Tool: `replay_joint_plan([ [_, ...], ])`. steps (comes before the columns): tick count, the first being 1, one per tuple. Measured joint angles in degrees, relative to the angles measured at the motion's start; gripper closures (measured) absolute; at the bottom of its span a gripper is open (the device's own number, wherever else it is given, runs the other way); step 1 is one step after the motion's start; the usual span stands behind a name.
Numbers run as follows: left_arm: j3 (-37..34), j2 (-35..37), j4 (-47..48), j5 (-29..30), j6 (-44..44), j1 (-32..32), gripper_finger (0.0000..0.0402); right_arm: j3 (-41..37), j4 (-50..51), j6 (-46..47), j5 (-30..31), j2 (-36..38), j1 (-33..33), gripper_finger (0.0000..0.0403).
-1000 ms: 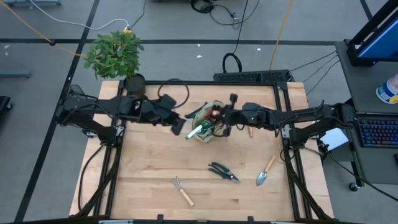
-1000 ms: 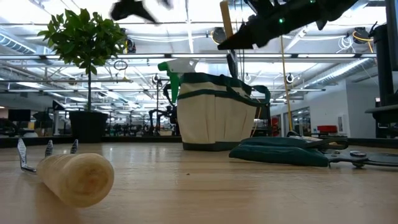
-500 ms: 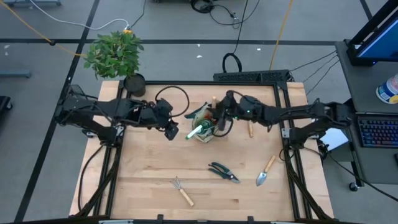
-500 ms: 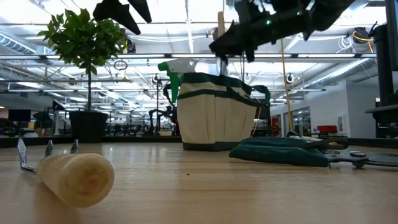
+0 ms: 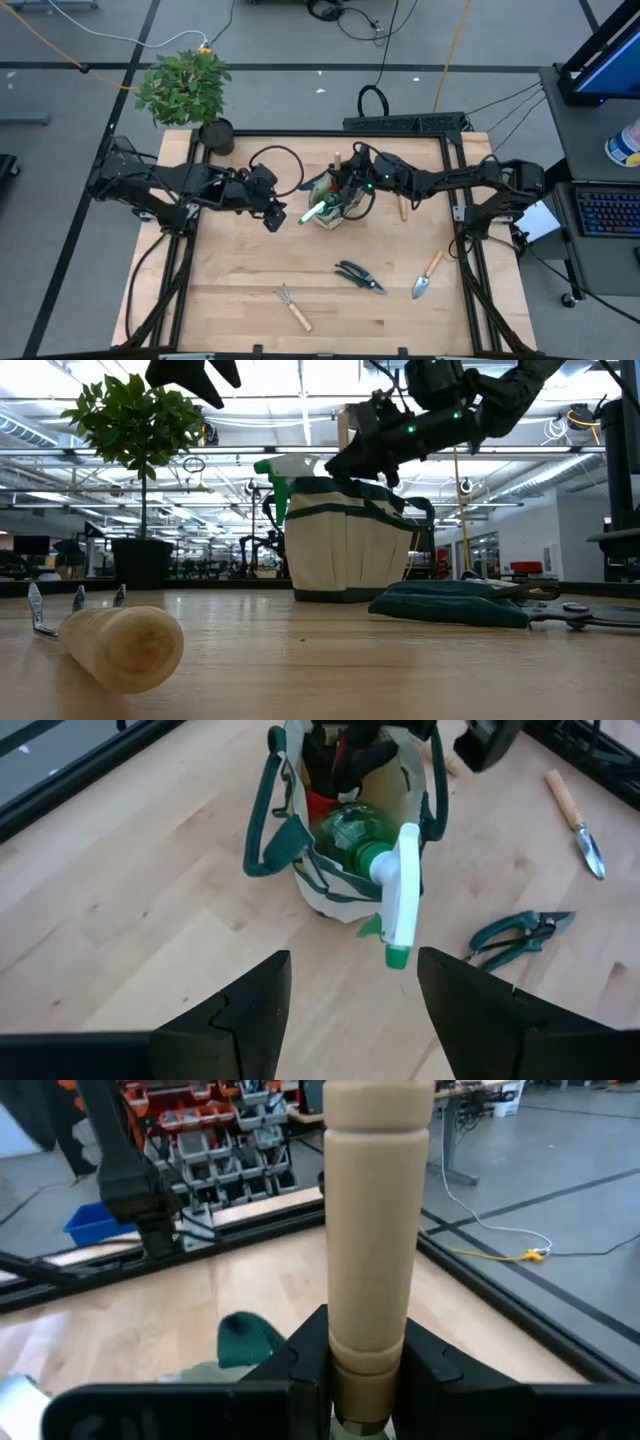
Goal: Pick & Place Garden tools in Gardening bag
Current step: Put the left light brown trowel into the light brown gardening bag
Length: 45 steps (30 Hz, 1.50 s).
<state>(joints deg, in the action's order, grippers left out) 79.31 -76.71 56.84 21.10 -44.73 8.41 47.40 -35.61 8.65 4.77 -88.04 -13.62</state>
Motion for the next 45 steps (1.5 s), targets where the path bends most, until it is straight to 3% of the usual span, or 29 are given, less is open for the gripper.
replay_joint_plan([
  [9, 0.0, -0.06, -0.09, 1.9, 0.0, 0.0, 0.0176, 0.0, 0.32, -2.67, 4.33, 0.03, 0.04, 0.0343],
  [27, 0.0, -0.07, -2.56, 1.86, 0.96, 0.0, 0.0176, 0.0, 0.62, -1.61, 3.94, 0.03, -0.16, 0.0344],
  [45, 0.0, -0.06, -3.96, 1.42, 4.2, 0.0, 0.0176, 0.0, 0.58, -1.69, 2.52, 0.03, -0.38, 0.0303],
])
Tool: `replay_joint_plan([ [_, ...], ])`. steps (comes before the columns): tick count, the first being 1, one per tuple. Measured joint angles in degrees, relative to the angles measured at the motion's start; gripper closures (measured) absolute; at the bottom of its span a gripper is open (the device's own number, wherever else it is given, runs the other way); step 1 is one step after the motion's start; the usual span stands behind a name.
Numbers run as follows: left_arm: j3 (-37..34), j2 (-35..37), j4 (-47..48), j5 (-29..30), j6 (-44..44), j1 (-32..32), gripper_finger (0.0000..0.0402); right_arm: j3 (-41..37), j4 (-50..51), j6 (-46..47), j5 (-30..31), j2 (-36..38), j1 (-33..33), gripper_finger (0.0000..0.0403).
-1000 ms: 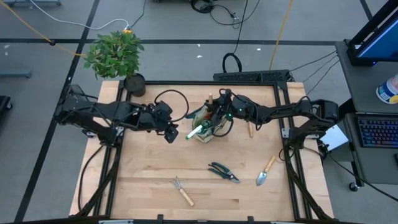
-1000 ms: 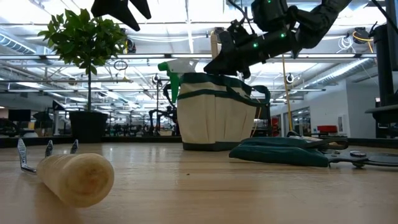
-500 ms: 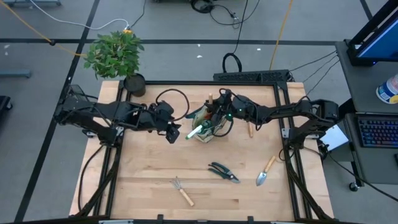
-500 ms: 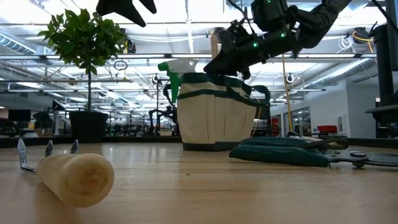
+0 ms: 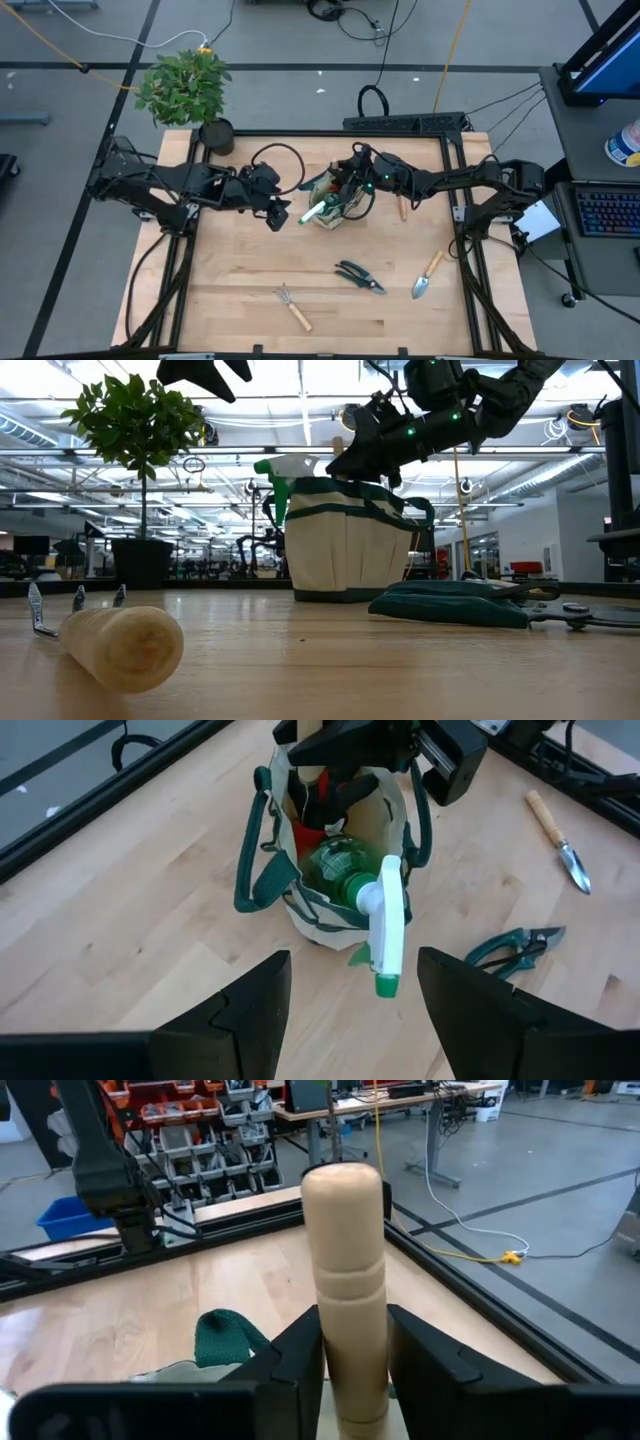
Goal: Pick & Place Garden tools in Gardening bag
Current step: Put the left light brown trowel into the light brown gardening bag
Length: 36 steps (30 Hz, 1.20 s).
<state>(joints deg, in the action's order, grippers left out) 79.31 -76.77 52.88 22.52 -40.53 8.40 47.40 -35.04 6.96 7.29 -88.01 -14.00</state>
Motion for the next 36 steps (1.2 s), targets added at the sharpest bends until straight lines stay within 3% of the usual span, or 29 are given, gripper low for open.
replay_joint_plan([
  [9, 0.0, 0.0, 0.02, -0.15, -0.04, 0.0, 0.0176, -0.04, -4.95, -1.88, 0.1, 0.0, -0.31, 0.0339],
  [19, 0.0, 0.0, 0.04, -0.17, -0.09, 0.0, 0.0176, -0.04, -5.41, -1.68, 1.94, -0.2, -0.12, 0.0332],
  [27, 0.0, 0.0, 0.04, -0.89, -0.46, 0.0, 0.0176, -0.13, -10.26, 0.49, 3.1, -7.13, 0.9, 0.0334],
  [36, 0.0, 0.01, 0.03, -1.66, -0.98, 0.0, 0.0176, -0.13, -9.75, -2.93, 3.11, -7.78, 0.98, 0.0283],
])
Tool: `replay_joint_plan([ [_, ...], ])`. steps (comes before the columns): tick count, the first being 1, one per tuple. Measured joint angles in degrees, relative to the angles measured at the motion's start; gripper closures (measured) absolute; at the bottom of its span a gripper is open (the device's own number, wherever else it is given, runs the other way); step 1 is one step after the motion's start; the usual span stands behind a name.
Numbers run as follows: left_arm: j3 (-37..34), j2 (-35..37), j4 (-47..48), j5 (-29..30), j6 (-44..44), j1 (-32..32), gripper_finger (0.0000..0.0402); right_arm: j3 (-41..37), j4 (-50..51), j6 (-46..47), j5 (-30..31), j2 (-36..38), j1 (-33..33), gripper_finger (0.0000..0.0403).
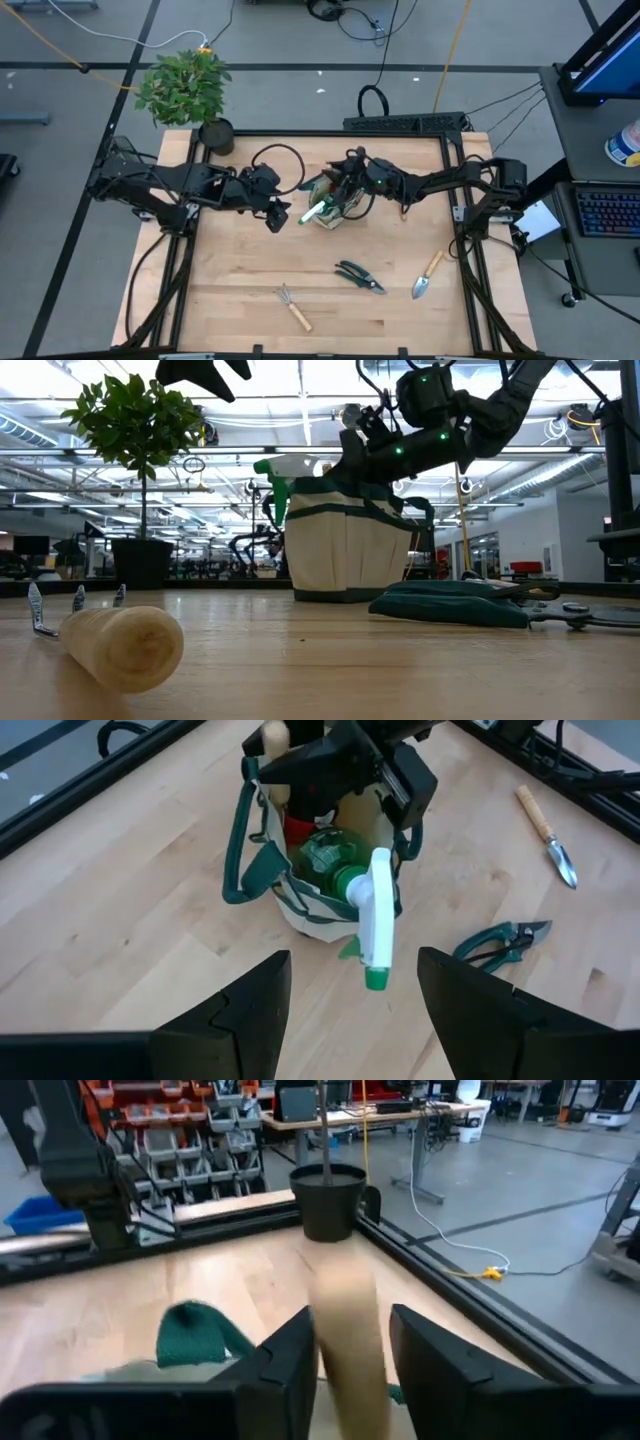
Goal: Pick & Place Garden tools in Gardening bag
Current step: Put the left light brown trowel into the light brown gardening bag, then put the right light brown hand rake into the light brown gardening bag
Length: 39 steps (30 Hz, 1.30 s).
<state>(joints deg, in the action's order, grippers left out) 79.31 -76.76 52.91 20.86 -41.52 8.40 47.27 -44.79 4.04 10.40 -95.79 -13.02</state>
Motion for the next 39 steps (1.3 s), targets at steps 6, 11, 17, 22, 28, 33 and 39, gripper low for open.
replay_joint_plan([
  [6, -0.21, 0.01, -0.31, -0.87, 0.74, 0.0, 0.0176, 0.0, 2.16, -3.42, 0.0, 0.64, 0.0, 0.0253],
  [11, -3.43, -0.03, -1.38, -0.93, -0.28, 0.0, 0.0176, 0.02, 4.59, -8.16, 0.04, 4.91, 0.0, 0.0233],
  [17, -10.42, -0.01, -12.09, -4.36, 0.14, 0.0, 0.0176, 0.02, 9.82, -12.69, 0.04, 12.31, 0.0, 0.022],
  [22, -16.93, -0.01, -22.55, -6.41, 0.71, 0.0, 0.0176, 0.04, 26.78, -14.34, 0.04, 20.48, 0.0, 0.0218],
  [28, -22.16, -0.01, -29.39, -7.74, 0.34, 0.0, 0.0177, 0.04, 50.51, -15.16, 0.02, 30.34, 0.0, 0.0219],
  [33, -23.06, -0.01, -32.62, -7.77, 2.65, 0.0, 0.0177, 0.04, 64.92, -9.7, 0.06, 36.63, 0.0, 0.0218],
  [39, -23.06, -0.01, -33.73, -7.54, 5.53, 0.0, 0.0177, 0.04, 76.8, 2.88, 0.12, 40.12, 0.0, 0.0221],
])
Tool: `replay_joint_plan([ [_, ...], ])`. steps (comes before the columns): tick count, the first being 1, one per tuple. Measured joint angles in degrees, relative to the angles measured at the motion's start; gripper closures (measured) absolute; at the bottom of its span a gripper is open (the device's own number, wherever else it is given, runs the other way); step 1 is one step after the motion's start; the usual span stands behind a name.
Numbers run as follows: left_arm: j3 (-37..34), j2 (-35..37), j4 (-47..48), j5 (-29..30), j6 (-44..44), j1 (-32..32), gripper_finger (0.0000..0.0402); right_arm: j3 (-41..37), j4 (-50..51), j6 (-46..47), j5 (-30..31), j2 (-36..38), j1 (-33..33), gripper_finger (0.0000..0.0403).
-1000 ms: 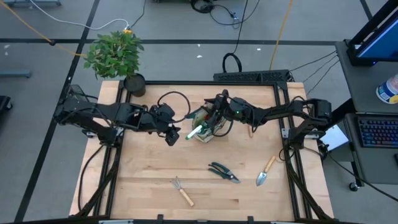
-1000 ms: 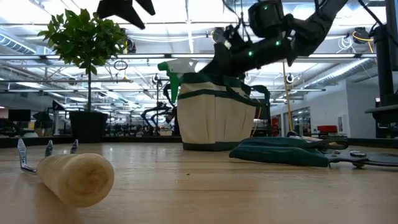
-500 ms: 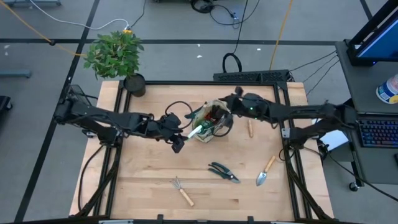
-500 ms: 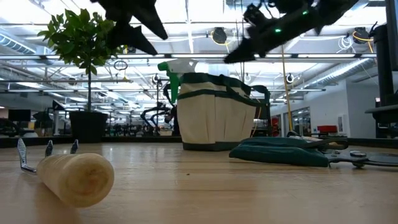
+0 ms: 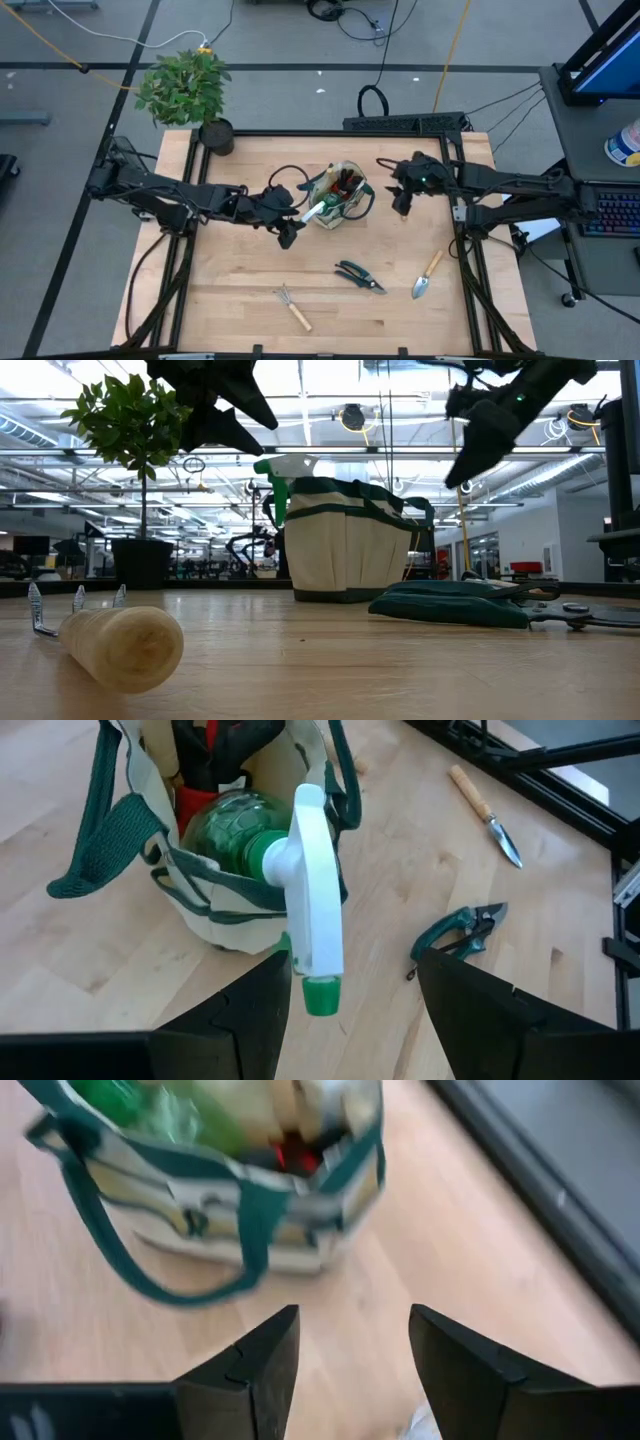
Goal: Pick & Place Garden tools in Gardening bag
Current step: Put the right light brown hand rake into the light brown gardening bag
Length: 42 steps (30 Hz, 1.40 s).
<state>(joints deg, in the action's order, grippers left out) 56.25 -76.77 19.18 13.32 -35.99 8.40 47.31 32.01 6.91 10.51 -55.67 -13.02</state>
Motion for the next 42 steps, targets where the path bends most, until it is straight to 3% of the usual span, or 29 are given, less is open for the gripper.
replay_joint_plan([
  [8, 0.0, 0.02, 0.02, -0.26, 0.2, 0.0, 0.0176, 0.0, 11.57, 11.97, -0.29, 0.07, 0.0, 0.0209],
  [14, 0.0, 0.02, 0.02, -1.32, 0.08, 0.0, 0.0176, 0.0, 18.94, 12.31, -5.66, 0.05, -0.02, 0.02],
  [20, 0.0, 0.02, 0.02, -1.37, 1.55, 0.0, 0.0176, 0.0, 25.19, -2.43, -7.66, 0.06, -0.02, 0.0199],
  [29, 0.0, 0.02, 0.04, -1.38, 1.81, 0.0, 0.0176, 0.0, 22.82, -28.33, -7.63, -1.34, -0.02, 0.02],
  [42, 0.0, 0.02, 0.18, -1.43, -1.66, 0.0, 0.0176, 0.0, 22.75, -45.6, -7.42, -6.16, -0.02, 0.02],
])
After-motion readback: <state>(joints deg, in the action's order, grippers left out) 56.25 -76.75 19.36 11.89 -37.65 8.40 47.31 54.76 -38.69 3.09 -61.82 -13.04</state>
